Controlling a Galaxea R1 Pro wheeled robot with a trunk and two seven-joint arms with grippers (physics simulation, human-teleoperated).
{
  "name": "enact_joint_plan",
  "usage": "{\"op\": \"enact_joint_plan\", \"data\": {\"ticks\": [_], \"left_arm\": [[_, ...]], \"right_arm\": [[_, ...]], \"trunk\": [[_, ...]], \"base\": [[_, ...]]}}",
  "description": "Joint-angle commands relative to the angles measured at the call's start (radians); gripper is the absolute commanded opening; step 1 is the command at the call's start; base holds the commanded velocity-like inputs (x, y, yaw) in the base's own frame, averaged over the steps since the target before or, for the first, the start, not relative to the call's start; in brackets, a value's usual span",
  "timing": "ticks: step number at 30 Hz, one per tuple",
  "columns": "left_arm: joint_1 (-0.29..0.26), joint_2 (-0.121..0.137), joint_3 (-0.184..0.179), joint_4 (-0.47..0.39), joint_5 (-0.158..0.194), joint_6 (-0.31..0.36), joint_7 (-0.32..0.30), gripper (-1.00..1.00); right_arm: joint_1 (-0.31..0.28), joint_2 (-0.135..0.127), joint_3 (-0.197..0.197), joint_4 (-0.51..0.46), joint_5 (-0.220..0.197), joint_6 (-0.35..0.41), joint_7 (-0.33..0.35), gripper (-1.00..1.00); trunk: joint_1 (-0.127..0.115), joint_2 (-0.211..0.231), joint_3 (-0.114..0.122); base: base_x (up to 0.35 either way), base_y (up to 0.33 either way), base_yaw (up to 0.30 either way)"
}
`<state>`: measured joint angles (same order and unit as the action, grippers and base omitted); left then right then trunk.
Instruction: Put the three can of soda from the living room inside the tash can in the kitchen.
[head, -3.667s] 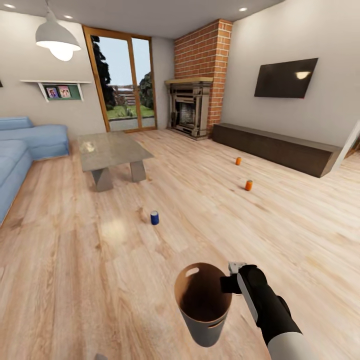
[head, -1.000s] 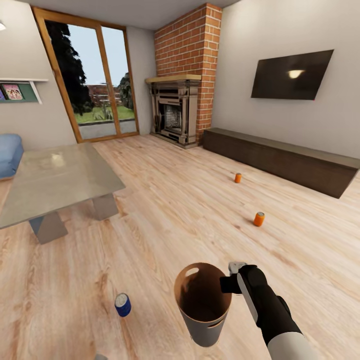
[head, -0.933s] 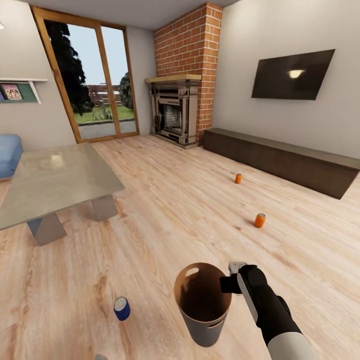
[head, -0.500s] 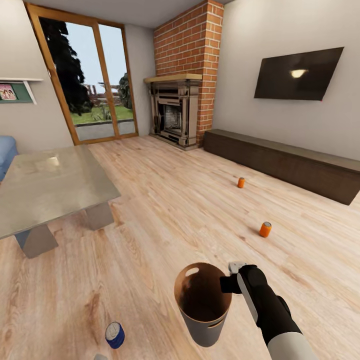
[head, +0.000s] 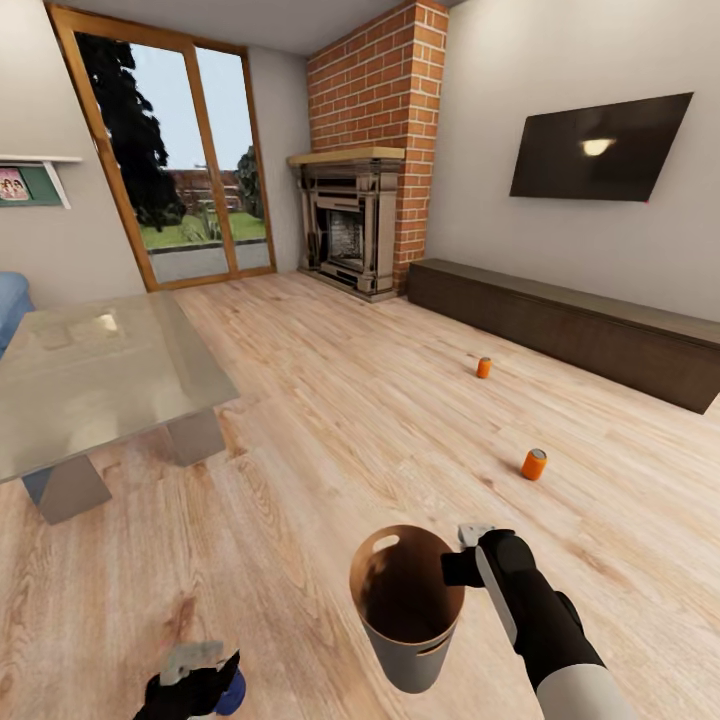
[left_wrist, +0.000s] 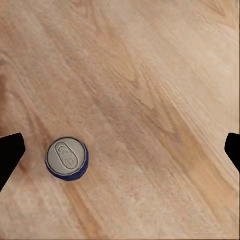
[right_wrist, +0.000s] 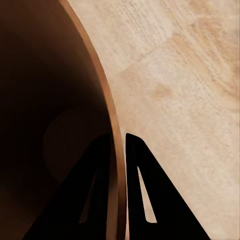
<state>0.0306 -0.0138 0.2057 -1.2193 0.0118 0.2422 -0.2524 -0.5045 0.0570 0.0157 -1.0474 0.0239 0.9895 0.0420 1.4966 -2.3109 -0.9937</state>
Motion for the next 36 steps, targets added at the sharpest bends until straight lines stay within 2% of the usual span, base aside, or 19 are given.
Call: {"op": "enact_joint_plan", "data": {"ticks": [1,2,3,4,7,8,9,11,14,18,20,25,36], "left_arm": [[-0.024,-0.012,-0.012,0.023,-0.002,0.0,0.041,1.0],[-0.098,-0.03,-0.036,0.119,-0.006,-0.001,0.108,1.0],[-0.128,-0.034,-0.041,0.162,-0.008,-0.002,0.122,1.0],[-0.194,-0.036,-0.048,0.264,-0.016,-0.012,0.143,1.0],[-0.29,-0.026,-0.054,0.423,-0.038,-0.065,0.167,1.0],[-0.342,-0.017,-0.056,0.513,-0.05,-0.113,0.19,1.0],[-0.378,-0.009,-0.057,0.579,-0.058,-0.152,0.229,1.0],[-0.421,-0.001,-0.059,0.658,-0.067,-0.202,0.339,1.0],[-0.434,0.002,-0.06,0.68,-0.07,-0.218,0.378,1.0],[-0.44,0.005,-0.06,0.688,-0.071,-0.227,0.396,1.0],[-0.442,0.024,-0.06,0.689,-0.071,-0.24,0.401,1.0],[-0.443,0.037,-0.06,0.692,-0.07,-0.249,0.404,1.0],[-0.443,0.04,-0.061,0.692,-0.069,-0.257,0.404,1.0]], "right_arm": [[0.0,-0.002,0.0,0.0,-0.015,0.0,0.005,-1.0],[0.0,-0.008,0.0,0.0,-0.014,0.0,0.004,-1.0],[0.0,-0.009,0.0,0.0,-0.014,0.0,0.004,-1.0],[0.0,-0.011,0.0,0.0,-0.014,0.0,0.004,-1.0],[0.0,-0.012,0.0,0.0,-0.013,0.0,0.004,-1.0],[0.0,-0.013,0.0,0.0,-0.013,0.0,0.004,-1.0],[0.0,-0.013,0.0,0.0,-0.013,0.0,0.004,-1.0],[0.0,-0.014,0.0,0.0,-0.012,-0.001,0.004,-1.0],[0.0,-0.014,0.0,0.0,-0.012,-0.001,0.004,-1.0],[0.0,-0.014,0.0,0.0,-0.012,-0.002,0.004,-1.0],[0.0,-0.014,0.001,0.0,-0.012,-0.002,0.004,-1.0],[0.0,-0.014,0.001,0.0,-0.012,-0.002,0.004,-1.0],[0.0,-0.014,0.001,0.0,-0.012,-0.002,0.004,-1.0]], "trunk": [[0.0,0.0,0.0],[0.0,0.0,0.0],[0.0,0.0,0.0],[0.0,0.0,0.0],[0.0,0.0,0.0],[0.0,0.0,0.0],[0.0,0.0,0.0],[0.0,0.0,0.0],[0.0,0.0,0.0],[0.0,0.0,0.0],[0.0,0.0,0.0],[0.0,0.0,0.0],[0.0,0.0,0.0]], "base": [[0.0,0.0,0.0],[0.0,0.0,0.0],[0.0,0.0,0.0],[0.0,0.0,0.0],[0.0,0.0,0.0],[0.0,0.0,0.0],[0.0,0.0,0.0],[0.0,0.0,0.0],[0.0,0.0,0.0],[0.0,0.0,0.0],[0.0,0.0,0.0],[0.0,0.0,0.0],[0.032,0.0,0.0]]}}
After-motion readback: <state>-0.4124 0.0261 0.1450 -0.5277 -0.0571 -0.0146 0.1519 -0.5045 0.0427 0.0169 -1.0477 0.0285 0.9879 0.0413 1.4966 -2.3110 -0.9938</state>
